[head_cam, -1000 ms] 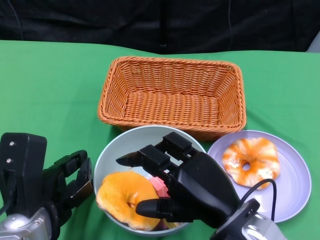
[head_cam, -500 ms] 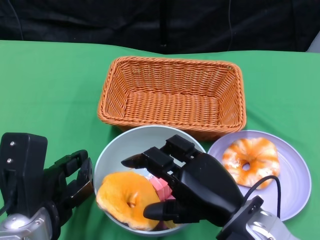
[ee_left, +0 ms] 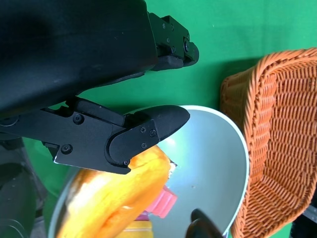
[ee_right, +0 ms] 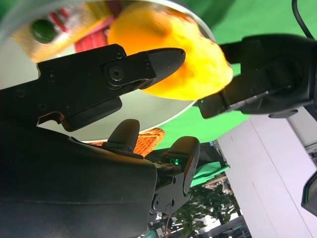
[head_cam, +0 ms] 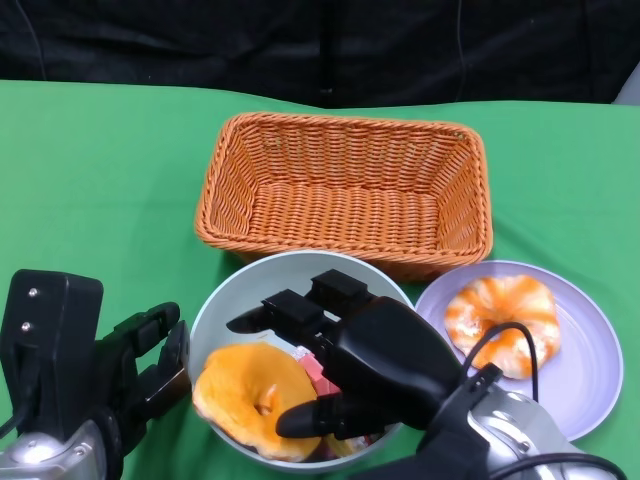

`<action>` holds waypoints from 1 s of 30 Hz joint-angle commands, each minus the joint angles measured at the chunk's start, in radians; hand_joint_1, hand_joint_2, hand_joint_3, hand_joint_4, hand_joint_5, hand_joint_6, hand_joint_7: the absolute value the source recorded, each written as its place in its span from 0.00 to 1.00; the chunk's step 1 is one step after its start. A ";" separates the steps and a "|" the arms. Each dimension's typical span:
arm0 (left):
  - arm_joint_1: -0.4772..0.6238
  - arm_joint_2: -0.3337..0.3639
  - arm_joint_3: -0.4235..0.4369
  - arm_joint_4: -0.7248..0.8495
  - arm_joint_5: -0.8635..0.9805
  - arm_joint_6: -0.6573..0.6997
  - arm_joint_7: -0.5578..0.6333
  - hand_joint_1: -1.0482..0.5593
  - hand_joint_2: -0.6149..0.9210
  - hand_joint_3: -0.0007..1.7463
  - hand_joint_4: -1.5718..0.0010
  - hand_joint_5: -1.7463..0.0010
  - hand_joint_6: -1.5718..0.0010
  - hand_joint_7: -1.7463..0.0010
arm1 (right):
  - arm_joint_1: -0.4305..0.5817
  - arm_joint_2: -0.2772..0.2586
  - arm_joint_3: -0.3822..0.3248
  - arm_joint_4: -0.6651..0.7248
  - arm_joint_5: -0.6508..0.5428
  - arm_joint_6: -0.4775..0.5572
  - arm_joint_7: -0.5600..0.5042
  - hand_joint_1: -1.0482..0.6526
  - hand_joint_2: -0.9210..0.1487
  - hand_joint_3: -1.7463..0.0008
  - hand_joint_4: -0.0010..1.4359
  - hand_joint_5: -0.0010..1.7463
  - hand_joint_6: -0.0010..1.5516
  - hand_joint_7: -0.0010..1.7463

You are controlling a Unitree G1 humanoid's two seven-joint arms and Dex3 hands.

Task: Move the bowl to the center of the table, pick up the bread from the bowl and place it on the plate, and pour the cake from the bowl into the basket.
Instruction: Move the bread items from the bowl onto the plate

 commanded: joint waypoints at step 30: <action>0.016 0.001 -0.017 -0.013 0.042 -0.041 0.005 0.36 1.00 0.44 0.81 0.59 0.78 0.94 | -0.222 0.037 0.053 0.197 0.013 0.052 0.149 0.26 0.00 0.91 0.13 0.52 0.17 0.28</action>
